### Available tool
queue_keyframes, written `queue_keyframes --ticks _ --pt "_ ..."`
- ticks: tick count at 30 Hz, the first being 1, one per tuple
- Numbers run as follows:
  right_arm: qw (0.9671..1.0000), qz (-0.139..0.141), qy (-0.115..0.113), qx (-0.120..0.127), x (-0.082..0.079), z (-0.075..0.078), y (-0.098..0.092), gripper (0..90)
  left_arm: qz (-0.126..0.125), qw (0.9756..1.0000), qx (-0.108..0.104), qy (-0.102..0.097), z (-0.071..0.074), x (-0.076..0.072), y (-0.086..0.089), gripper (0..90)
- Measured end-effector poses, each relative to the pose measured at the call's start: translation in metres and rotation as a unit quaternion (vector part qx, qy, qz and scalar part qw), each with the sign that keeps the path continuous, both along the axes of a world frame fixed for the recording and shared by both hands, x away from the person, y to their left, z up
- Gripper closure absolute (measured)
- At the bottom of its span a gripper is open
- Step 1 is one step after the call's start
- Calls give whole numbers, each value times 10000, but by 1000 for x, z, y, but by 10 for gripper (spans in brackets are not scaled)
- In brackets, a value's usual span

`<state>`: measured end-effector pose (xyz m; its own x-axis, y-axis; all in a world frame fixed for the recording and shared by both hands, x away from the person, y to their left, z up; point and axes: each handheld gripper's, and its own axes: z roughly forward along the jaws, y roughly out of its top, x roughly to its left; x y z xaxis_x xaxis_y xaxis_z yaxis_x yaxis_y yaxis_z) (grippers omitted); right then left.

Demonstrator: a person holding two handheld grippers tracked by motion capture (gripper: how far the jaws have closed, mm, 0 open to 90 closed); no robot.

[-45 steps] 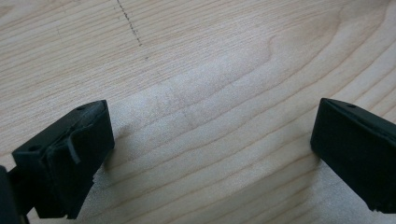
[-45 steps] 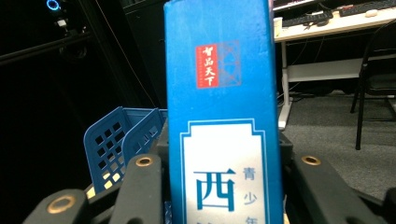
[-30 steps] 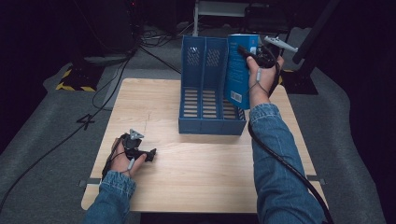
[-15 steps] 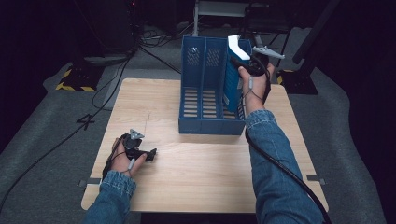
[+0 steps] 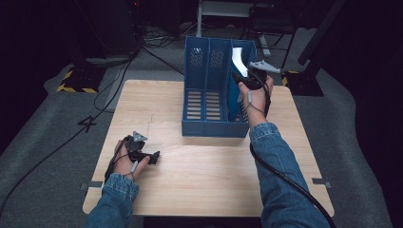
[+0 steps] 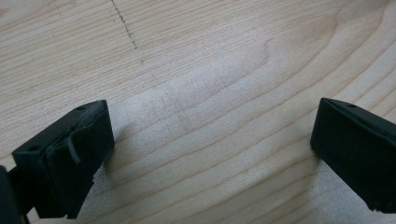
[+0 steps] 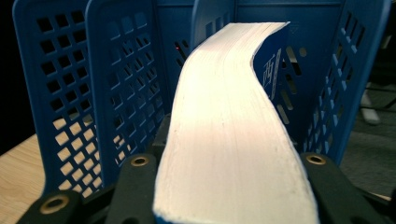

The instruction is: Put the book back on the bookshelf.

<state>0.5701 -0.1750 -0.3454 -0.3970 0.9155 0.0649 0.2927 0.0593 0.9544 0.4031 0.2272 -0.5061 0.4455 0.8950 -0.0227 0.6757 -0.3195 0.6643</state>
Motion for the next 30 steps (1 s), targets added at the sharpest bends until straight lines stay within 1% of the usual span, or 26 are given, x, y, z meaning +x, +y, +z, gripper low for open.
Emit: queue_keyframes --ticks 1,2,6,9,10,14,16,17,18,20,21,22,23,24,25,26,28,29,30 --pt "10000 -36 -38 -63 -2 -1 2 590 -3 10000 9 -9 0 0 0 0" --pt "9999 -46 -86 -48 -2 -2 2 592 -3 10000 5 -9 0 0 0 0" --pt "9995 -116 -178 218 6 -5 2 594 -18 10000 4 9 0 0 -1 0" --pt "9995 -153 -192 204 10 -4 4 594 7 10000 -4 -4 0 0 -1 0" --pt "9997 -159 -172 92 12 -2 6 592 -14 10000 1 9 0 0 -1 0" --pt "9998 -165 -147 22 10 -2 5 581 -6 10000 -3 1 0 0 -1 1" --pt "9998 -165 -82 -46 7 -2 2 560 -4 10000 -7 15 0 0 -1 1" --pt "9998 -136 -39 -102 5 -3 1 496 -16 10000 -3 14 0 0 -1 0" --pt "9999 -104 -15 -110 3 -3 0 473 -14 10000 -4 14 0 0 -1 0" --pt "9999 -83 -26 -113 1 -2 -1 463 -16 10000 -5 14 0 0 -1 1" --pt "9999 -37 -15 -111 0 -1 -3 431 10 10000 -13 -3 0 0 -1 1" --pt "10000 30 20 -81 -2 0 -4 401 -6 10000 -7 15 0 0 -1 1" --pt "9999 131 40 -84 -7 5 -7 364 5 10000 -10 -2 0 0 -1 1" --pt "9999 131 40 -84 -7 5 -7 364 7 10000 -8 -1 0 0 -1 1" --pt "9998 184 2 -111 -11 8 -9 348 9 10000 -7 -5 0 0 -1 1" --pt "9996 229 -20 -146 -14 11 -11 334 11 10000 -15 -1 0 -1 -1 1" --pt "9994 318 -34 -133 -22 17 -16 317 13 10000 -10 1 0 -1 -1 1" --pt "9991 408 -43 -128 -30 22 -21 296 13 10000 -10 -3 0 -2 -1 1" --pt "9991 408 -43 -128 -30 22 -21 296 1 10000 -5 -1 0 -2 -1 1"
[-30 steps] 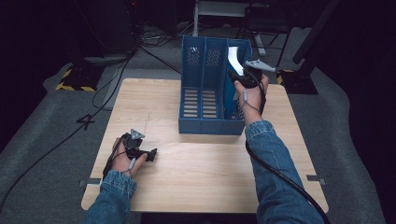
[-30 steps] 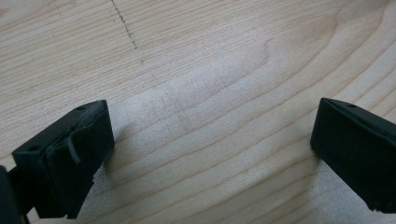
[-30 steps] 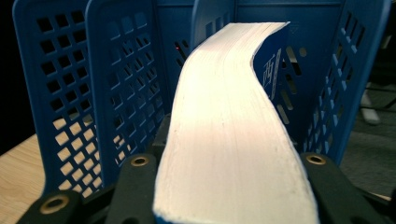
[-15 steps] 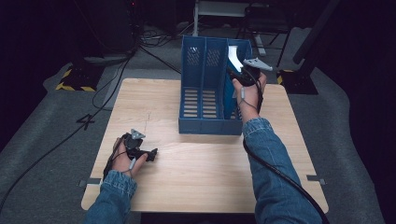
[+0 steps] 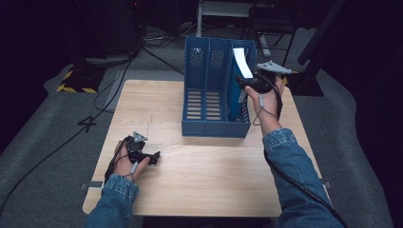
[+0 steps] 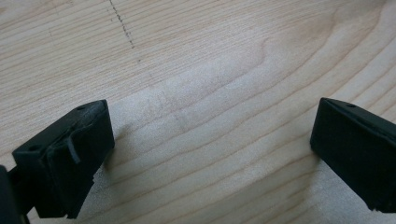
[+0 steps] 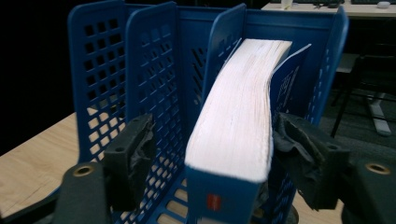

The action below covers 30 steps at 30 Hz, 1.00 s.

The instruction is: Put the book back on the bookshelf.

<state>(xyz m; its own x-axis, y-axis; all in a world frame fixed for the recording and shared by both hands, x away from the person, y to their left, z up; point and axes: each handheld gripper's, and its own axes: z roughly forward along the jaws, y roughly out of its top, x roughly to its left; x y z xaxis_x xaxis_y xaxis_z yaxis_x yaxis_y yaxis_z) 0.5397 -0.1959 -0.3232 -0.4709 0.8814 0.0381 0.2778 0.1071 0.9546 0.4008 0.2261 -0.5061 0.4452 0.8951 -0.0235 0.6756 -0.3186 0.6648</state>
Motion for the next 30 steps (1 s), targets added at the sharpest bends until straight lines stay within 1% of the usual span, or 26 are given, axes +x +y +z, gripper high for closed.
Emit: queue_keyframes --ticks 5,6,8,10,11,12,13,14,16,19,20,21,22,25,28,30 --pt "9995 305 6 -94 -24 10 -18 266 -76 10000 -5 12 0 -3 1 2" --pt "9992 375 39 -109 -29 12 -21 256 -96 10000 5 15 0 -3 2 2" --pt "9985 498 71 -239 -37 15 -27 246 -94 10000 -4 7 0 -4 2 2" --pt "9973 674 150 -248 -48 17 -34 246 -103 9999 -6 3 0 -4 2 2" --pt "9970 708 169 -249 -52 18 -37 246 -103 9999 -5 3 0 -4 2 2" --pt "9961 792 210 -318 -63 19 -44 238 -103 9999 -5 4 0 -4 2 2" --pt "9960 803 206 -337 -67 19 -46 237 -103 9999 0 3 0 -4 2 2" --pt "9960 803 206 -337 -67 19 -46 237 -103 9999 0 3 0 -4 2 1" --pt "9953 854 240 -398 -77 18 -53 231 -114 9999 12 9 0 -3 2 1" --pt "9940 934 356 -449 -88 13 -59 229 -145 9999 1 13 0 -2 2 0" --pt "9931 981 427 -479 -93 10 -61 236 -164 9999 -1 15 0 -2 2 0" --pt "9923 1032 472 -490 -96 8 -63 254 -164 9999 4 -11 0 -1 2 0" --pt "9914 1101 498 -499 -100 5 -65 266 -186 9998 11 7 0 -1 2 0" --pt "9901 1140 577 -587 -108 -2 -68 266 -203 9998 0 -2 0 0 1 0" --pt "9885 1191 659 -663 -118 -13 -70 267 -221 9998 4 8 0 1 1 0" --pt "9860 1265 812 -727 -125 -25 -69 269 -221 9998 5 9 0 1 1 0"
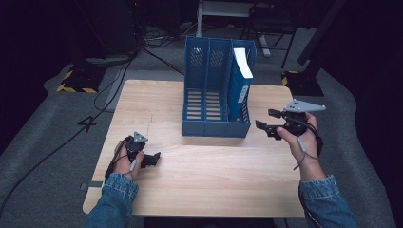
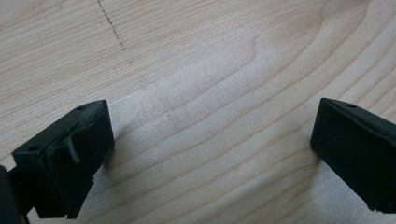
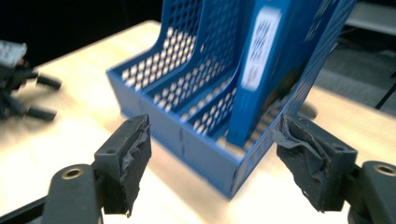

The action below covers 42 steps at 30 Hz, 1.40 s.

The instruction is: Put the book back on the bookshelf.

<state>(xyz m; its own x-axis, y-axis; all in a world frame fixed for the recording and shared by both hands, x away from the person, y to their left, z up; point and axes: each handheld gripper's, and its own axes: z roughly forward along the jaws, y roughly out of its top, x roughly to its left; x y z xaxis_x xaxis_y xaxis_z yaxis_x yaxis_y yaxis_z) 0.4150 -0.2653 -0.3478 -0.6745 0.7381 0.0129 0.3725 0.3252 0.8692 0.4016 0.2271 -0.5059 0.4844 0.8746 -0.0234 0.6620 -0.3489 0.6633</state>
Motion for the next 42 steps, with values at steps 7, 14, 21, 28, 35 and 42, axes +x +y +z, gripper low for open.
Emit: queue_keyframes --ticks 7,14,21,28,35,42 --pt "9974 185 516 -463 -10 -38 5 273 -4 10000 -3 5 0 0 0 0" --pt "9946 270 813 -582 -11 -73 5 265 -9 10000 25 -16 0 1 0 0" --pt "9926 536 891 -627 -11 -106 9 235 -9 10000 18 -4 0 1 -1 1" --pt "9912 608 879 -782 -9 -133 14 218 -28 10000 7 22 0 1 -1 0" --pt "9925 403 673 -939 -6 -152 16 184 -31 10000 3 12 0 1 -1 0" --pt "9920 362 800 -903 -4 -158 20 87 -43 10000 11 -15 0 2 -2 0"
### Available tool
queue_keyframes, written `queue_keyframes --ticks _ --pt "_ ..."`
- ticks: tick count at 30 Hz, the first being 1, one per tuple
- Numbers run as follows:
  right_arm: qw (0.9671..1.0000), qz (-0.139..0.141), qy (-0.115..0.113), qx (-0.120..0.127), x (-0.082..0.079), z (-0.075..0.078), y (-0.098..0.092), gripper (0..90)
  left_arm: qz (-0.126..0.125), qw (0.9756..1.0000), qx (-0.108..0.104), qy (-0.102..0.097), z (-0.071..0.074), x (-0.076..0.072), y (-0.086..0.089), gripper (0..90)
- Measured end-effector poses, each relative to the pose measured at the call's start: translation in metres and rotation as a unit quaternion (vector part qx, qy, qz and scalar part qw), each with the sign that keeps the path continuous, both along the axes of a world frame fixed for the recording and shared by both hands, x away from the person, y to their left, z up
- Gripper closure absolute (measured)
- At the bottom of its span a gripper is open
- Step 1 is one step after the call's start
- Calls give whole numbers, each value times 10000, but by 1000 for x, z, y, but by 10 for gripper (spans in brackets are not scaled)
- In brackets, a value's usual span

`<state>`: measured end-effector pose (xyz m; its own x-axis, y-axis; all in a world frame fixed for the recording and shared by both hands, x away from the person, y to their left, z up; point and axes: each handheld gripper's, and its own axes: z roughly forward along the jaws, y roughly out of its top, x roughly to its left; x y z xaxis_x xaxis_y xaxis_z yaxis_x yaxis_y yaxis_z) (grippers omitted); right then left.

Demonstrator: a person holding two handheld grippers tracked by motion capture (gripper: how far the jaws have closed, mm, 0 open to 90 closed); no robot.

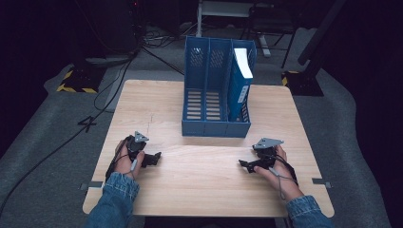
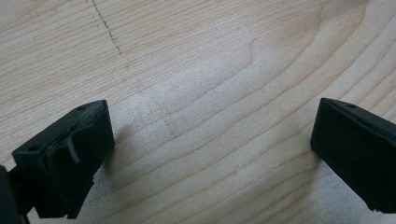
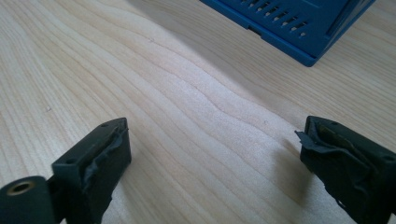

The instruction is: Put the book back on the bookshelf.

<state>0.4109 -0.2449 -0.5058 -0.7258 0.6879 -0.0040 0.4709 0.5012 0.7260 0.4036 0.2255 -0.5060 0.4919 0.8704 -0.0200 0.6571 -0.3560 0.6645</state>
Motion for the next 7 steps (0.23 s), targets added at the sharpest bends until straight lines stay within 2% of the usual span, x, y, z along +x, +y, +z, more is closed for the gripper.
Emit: queue_keyframes --ticks 7 --pt "10000 -19 -13 -17 0 0 0 82 12 10000 -7 1 0 0 0 1"
